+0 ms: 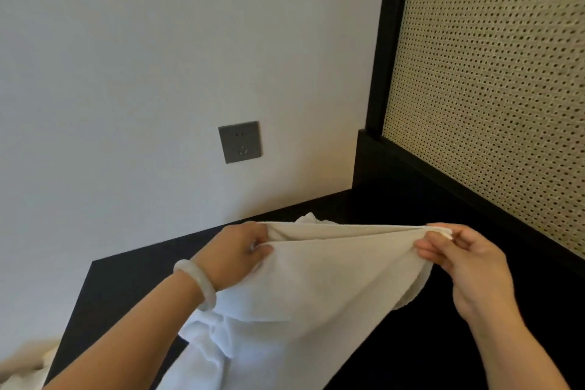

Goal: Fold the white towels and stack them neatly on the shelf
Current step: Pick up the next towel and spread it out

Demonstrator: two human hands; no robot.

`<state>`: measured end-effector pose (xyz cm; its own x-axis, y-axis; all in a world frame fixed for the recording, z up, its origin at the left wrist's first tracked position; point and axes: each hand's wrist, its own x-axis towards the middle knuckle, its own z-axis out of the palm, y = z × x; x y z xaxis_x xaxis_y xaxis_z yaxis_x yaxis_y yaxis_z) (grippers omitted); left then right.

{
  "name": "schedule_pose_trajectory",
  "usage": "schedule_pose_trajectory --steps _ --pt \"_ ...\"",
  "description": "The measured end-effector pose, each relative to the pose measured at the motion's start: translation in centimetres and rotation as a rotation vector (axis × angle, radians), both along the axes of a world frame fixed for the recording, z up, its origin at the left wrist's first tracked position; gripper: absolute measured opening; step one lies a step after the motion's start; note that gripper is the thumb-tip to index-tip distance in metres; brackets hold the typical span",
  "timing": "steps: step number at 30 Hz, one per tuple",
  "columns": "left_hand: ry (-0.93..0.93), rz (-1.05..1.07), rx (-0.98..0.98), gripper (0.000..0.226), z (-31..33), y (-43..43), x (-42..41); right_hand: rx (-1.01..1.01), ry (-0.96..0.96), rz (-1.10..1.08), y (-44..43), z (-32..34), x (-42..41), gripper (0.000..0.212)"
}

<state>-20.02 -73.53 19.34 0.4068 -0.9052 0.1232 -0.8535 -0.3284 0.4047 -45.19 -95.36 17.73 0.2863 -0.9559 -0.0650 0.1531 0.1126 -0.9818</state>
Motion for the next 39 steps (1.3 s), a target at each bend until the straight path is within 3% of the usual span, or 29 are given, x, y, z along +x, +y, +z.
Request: schedule_pose_trajectory --steps 4,9,13,15,20,26,34,39 --pt "-0.069 0.113 -0.3 0.03 7.3 1.9 2.9 -0.18 -0.087 0.188 -1.2 8.1 5.4 0.012" --pt "-0.404 0.254 -0.516 0.026 22.5 5.7 5.9 -0.37 -0.346 0.388 -1.4 22.5 13.1 0.008" --pt "-0.673 0.277 -0.668 0.033 34.6 8.4 5.6 -0.52 -0.585 0.376 0.0 33.3 15.8 0.018" --pt "-0.747 0.302 -0.689 0.034 37.8 9.5 5.5 -0.61 -0.621 0.351 0.7 36.7 16.1 0.021" --pt "-0.717 0.364 -0.388 0.025 35.2 12.0 6.7 -0.731 -0.442 0.418 1.1 38.5 16.2 0.017" --pt "-0.498 0.41 -0.436 0.027 29.6 12.1 6.9 -0.753 -0.303 0.434 1.5 37.9 16.3 0.012" --pt "-0.491 0.479 -0.364 0.037 24.2 10.7 7.1 -0.767 -0.23 0.424 1.9 37.3 16.8 0.012" --pt "-0.449 0.491 -0.265 0.04 22.0 10.2 7.4 -0.83 -0.007 0.309 1.7 36.1 16.8 0.012"
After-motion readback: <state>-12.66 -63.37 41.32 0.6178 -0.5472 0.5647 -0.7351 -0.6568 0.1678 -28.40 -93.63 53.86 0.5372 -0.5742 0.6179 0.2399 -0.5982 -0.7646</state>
